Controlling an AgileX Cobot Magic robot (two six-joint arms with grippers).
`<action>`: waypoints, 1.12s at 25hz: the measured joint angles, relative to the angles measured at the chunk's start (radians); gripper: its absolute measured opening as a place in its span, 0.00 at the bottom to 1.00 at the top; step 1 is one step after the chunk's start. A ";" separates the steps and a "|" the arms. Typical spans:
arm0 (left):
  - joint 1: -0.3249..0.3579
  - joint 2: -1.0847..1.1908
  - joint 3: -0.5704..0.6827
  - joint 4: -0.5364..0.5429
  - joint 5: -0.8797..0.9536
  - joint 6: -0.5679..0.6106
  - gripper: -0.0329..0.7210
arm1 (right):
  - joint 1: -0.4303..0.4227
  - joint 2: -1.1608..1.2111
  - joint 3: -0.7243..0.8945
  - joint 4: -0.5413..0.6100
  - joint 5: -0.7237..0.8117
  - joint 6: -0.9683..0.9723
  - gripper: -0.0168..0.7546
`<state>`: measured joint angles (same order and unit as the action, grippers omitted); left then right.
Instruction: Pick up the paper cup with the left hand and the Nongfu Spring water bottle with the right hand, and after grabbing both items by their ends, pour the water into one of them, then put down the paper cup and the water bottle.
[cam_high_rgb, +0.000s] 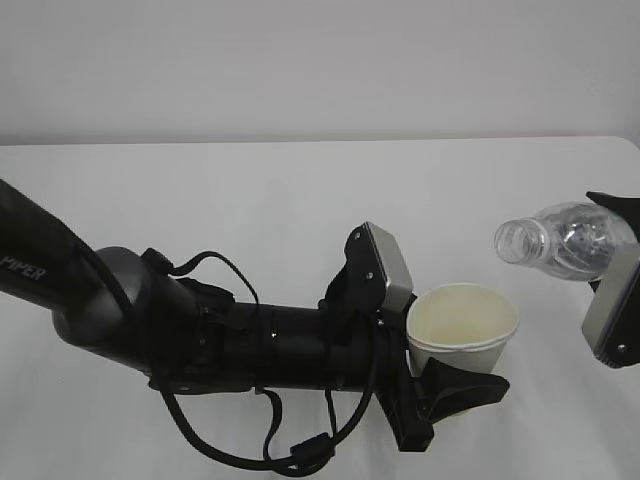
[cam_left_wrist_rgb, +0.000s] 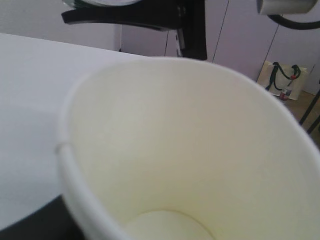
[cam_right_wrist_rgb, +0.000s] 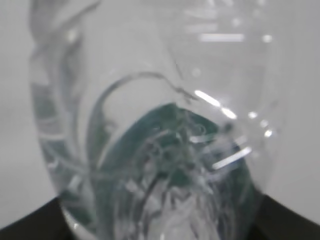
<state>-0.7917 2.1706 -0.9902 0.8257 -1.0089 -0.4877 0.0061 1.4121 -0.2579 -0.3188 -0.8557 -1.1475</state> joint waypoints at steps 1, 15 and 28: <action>0.000 0.000 0.000 0.000 0.000 0.000 0.64 | 0.000 0.000 0.000 -0.004 0.000 -0.002 0.58; 0.000 0.000 0.000 0.000 0.002 0.000 0.64 | 0.000 0.000 0.000 -0.022 0.006 -0.048 0.58; 0.000 0.000 0.000 -0.018 0.002 0.000 0.64 | 0.000 0.000 -0.013 -0.030 0.010 -0.090 0.58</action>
<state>-0.7917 2.1706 -0.9902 0.8079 -1.0069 -0.4877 0.0061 1.4121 -0.2708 -0.3489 -0.8457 -1.2377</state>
